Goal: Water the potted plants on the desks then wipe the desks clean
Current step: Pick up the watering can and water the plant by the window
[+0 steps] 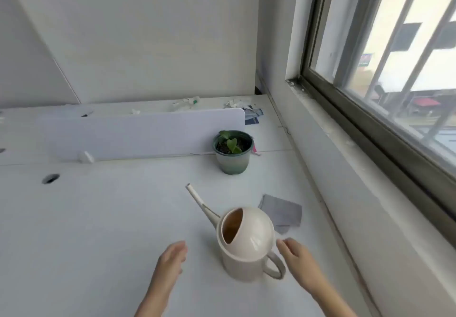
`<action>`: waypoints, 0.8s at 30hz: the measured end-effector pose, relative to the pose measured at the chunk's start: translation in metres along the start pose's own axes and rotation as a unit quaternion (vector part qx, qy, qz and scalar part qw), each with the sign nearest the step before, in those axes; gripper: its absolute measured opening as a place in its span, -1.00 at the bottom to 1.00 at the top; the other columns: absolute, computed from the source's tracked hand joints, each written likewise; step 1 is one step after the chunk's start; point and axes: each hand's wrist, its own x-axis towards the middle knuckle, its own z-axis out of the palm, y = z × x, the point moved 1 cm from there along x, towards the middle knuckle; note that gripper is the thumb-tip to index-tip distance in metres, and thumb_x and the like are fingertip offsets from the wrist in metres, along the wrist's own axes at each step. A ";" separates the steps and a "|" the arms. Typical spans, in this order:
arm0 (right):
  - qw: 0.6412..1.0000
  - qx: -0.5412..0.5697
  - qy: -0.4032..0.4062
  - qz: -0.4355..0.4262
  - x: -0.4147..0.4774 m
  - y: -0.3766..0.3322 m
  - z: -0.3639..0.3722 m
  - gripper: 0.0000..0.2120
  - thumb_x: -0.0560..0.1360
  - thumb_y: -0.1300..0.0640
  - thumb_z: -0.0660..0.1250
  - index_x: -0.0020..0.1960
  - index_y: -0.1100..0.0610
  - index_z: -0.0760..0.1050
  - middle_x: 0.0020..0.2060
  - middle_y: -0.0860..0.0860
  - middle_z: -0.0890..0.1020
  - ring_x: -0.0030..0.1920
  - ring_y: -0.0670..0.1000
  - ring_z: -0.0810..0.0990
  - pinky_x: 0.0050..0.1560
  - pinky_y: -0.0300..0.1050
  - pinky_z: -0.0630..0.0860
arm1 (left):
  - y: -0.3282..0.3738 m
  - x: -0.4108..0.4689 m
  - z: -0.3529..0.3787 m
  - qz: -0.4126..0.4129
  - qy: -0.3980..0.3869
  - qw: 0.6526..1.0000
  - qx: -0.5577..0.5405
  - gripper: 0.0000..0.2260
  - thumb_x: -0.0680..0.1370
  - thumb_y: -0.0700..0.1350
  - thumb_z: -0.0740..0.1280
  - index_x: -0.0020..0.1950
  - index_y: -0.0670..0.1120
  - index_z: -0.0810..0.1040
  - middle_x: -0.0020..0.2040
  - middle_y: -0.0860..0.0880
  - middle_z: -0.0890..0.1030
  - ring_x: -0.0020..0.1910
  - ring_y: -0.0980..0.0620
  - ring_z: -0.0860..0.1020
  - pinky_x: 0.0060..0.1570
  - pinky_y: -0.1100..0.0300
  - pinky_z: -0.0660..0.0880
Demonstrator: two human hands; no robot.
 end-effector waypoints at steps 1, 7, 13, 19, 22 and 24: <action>1.000 0.010 -0.016 0.001 0.002 -0.001 0.003 -0.69 0.56 0.01 0.15 -0.31 0.12 0.35 -0.38 -0.04 0.46 -0.27 -0.02 0.43 -0.31 -0.26 0.29 | 0.004 0.008 0.008 -0.006 0.005 1.000 -0.004 -0.74 0.55 -0.06 0.24 0.17 -0.17 0.46 0.15 -0.20 0.51 0.03 -0.09 0.46 -0.06 0.11 0.37; 0.995 0.033 -0.078 0.050 0.001 0.006 0.012 -0.62 0.52 -0.16 0.16 -0.34 0.07 0.28 -0.38 -0.07 0.40 -0.35 -0.08 0.36 -0.34 -0.21 0.26 | 0.019 0.036 0.049 -0.051 0.001 0.999 -0.018 -0.49 0.58 0.03 0.16 0.48 -0.11 0.16 0.47 -0.12 0.25 0.41 -0.09 0.28 0.32 -0.03 0.28; 0.986 0.112 -0.095 0.083 0.010 0.014 0.006 -0.55 0.45 -0.15 0.30 -0.42 0.10 0.21 -0.48 -0.05 0.32 -0.46 -0.08 0.29 -0.54 -0.36 0.20 | 0.027 0.062 0.079 -0.060 0.001 0.992 -0.108 -0.34 0.53 0.10 0.23 0.53 -0.02 -0.01 0.54 -0.06 0.10 0.49 -0.06 0.15 0.42 -0.07 0.20; 0.980 0.149 -0.086 0.099 0.006 0.017 0.013 -0.55 0.45 -0.15 0.30 -0.45 0.10 0.26 -0.61 -0.14 0.36 -0.44 -0.08 0.30 -0.41 -0.28 0.23 | 0.021 0.068 0.087 -0.055 -0.011 0.991 -0.121 -0.43 0.52 -0.11 0.30 0.47 -0.11 0.13 -0.05 -0.07 0.50 -0.06 -0.01 0.52 0.08 0.04 0.41; 0.978 0.163 -0.075 0.105 0.004 0.013 0.013 -0.53 0.45 -0.13 0.31 -0.52 0.07 0.30 -0.61 -0.14 0.37 -0.46 -0.08 0.30 -0.39 -0.29 0.24 | 0.019 0.071 0.089 -0.062 -0.016 0.989 -0.131 -0.45 0.52 -0.15 0.30 0.45 -0.13 0.16 -0.07 -0.03 0.50 -0.07 -0.03 0.51 -0.02 0.09 0.44; 0.978 0.168 -0.058 0.112 0.002 0.012 0.014 -0.53 0.45 -0.11 0.31 -0.53 0.08 0.27 -0.57 -0.09 0.33 -0.46 -0.08 0.26 -0.44 -0.34 0.20 | 0.015 0.073 0.088 -0.062 -0.033 0.988 -0.135 -0.55 0.52 -0.14 0.30 0.37 -0.16 0.27 -0.10 -0.03 0.51 -0.13 -0.01 0.51 -0.13 0.14 0.45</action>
